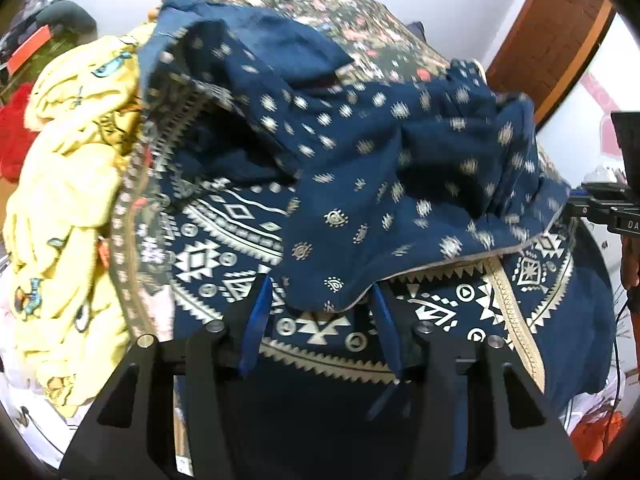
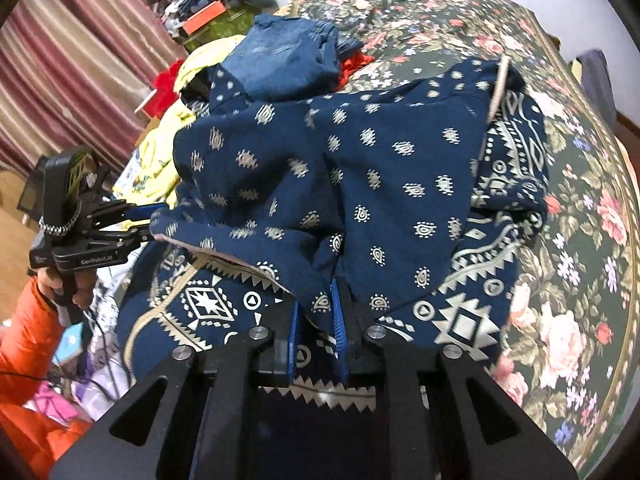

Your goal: Fold large clothes

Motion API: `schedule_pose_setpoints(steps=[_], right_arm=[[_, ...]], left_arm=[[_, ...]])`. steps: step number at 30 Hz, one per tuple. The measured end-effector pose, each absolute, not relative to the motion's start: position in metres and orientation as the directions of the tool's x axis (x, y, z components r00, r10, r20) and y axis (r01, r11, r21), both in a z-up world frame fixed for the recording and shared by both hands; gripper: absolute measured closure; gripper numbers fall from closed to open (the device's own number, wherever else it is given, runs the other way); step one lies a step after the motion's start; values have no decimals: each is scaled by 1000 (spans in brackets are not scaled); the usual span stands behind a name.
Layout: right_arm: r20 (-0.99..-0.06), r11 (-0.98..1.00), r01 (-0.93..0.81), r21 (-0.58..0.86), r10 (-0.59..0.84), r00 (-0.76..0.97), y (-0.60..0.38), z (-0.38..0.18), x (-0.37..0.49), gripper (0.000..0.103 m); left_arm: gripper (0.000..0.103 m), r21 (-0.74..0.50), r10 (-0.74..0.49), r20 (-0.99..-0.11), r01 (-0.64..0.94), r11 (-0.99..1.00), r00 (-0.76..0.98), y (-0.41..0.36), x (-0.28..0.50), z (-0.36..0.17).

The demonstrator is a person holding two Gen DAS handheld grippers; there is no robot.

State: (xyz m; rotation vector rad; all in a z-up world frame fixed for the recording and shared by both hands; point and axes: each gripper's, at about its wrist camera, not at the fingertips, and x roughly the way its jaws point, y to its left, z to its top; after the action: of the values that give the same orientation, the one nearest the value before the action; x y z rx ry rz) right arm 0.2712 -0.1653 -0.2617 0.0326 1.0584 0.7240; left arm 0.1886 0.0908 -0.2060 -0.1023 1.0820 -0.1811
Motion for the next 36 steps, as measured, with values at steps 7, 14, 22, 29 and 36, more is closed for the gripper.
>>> schedule_pose_setpoints(steps=[7, 14, 22, 29, 36], right_arm=[[-757, 803, -480, 353, 547, 357, -189, -244, 269, 73], [-736, 871, -370, 323, 476, 481, -220, -232, 287, 50], [-779, 915, -265, 305, 400, 482, -233, -255, 350, 47], [-822, 922, -184, 342, 388, 416, -243, -288, 401, 47], [-783, 888, -166, 430, 458, 421, -237, -301, 427, 44]], left_arm=[[47, -135, -130, -845, 29, 990, 519, 123, 178, -175], [35, -88, -31, -827, -74, 993, 561, 152, 210, -165], [35, -171, -59, -865, -184, 968, 498, 192, 273, -209], [35, -371, -241, -844, -198, 907, 479, 203, 307, -254], [35, -318, -218, -854, -142, 937, 473, 186, 335, -267]])
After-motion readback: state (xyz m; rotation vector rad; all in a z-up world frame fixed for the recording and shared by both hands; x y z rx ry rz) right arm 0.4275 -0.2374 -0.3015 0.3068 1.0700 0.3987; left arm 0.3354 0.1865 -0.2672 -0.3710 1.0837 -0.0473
